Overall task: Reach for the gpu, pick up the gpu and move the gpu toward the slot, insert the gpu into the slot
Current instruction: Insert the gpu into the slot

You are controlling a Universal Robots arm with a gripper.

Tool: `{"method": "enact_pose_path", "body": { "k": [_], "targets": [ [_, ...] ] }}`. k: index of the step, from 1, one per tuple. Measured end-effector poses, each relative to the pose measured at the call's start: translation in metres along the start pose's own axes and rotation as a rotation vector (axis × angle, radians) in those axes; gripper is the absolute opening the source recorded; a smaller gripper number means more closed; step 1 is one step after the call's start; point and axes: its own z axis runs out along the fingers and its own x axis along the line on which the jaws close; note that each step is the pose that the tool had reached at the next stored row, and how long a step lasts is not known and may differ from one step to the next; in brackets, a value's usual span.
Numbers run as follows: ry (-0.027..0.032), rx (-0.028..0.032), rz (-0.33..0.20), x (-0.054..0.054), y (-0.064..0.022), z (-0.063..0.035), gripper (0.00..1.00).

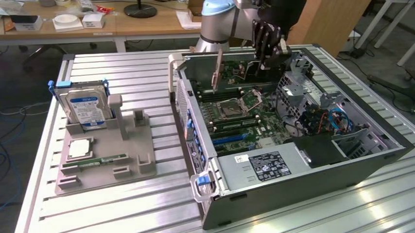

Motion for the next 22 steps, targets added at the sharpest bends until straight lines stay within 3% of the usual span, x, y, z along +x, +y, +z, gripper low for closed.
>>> {"method": "enact_pose_path", "body": {
  "k": [5, 11, 22],
  "targets": [
    [0.0013, 0.0027, 0.051, 0.0, -0.0005, 0.0006, 0.27],
    [0.0014, 0.0029, 0.053, 0.0, -0.0007, 0.0024, 0.27],
    [-0.0009, -0.0012, -0.053, 0.001, -0.001, 0.0195, 0.27]
  ]
}}
